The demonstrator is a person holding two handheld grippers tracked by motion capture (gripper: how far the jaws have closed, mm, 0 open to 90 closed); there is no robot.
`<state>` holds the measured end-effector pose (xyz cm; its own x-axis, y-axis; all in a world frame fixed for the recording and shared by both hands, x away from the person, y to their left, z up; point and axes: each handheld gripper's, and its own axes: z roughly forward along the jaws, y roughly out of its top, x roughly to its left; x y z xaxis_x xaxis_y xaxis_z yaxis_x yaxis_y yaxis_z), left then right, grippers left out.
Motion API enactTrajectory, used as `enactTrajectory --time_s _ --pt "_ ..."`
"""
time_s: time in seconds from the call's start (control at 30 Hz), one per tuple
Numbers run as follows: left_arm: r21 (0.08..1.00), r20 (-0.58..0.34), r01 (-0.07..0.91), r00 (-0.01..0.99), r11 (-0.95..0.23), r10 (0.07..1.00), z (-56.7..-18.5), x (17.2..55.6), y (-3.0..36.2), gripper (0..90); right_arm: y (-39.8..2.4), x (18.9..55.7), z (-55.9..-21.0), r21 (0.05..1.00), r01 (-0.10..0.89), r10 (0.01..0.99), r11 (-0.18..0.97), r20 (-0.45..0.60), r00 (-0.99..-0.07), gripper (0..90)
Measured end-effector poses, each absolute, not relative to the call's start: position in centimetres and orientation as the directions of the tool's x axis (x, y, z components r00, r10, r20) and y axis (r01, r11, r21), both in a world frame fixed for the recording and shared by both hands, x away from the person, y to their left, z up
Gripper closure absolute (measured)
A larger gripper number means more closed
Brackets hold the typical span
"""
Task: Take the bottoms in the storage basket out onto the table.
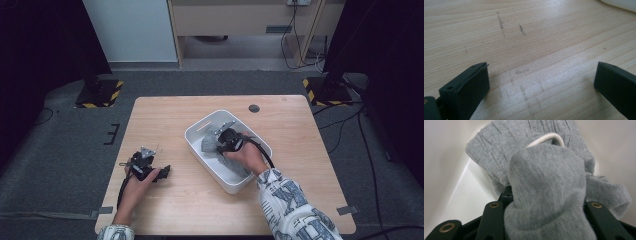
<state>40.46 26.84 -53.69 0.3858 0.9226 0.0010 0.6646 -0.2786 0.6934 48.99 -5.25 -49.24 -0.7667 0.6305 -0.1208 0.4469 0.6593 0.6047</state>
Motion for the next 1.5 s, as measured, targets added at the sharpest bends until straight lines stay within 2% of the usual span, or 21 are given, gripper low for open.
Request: enactTrajectory --time_s 0.2,0.83,1.5 --pt "0.693 0.001 0.664 0.386 -0.278 0.923 -53.7 40.5 26.8 0.0 -5.6 49.0 -48.4 0.638 0.454 0.643 0.622 -0.086 -0.761 54.9" --pt "0.694 0.000 0.664 0.386 -0.278 0.922 -53.7 40.5 26.8 0.0 -6.1 48.8 -47.0 0.681 0.436 0.643 0.588 -0.067 -0.763 55.3" --pt "0.693 0.001 0.664 0.387 -0.280 0.922 -53.7 40.5 26.9 0.0 -7.5 49.1 -43.4 0.741 0.429 0.666 0.516 -0.032 -0.745 55.3"
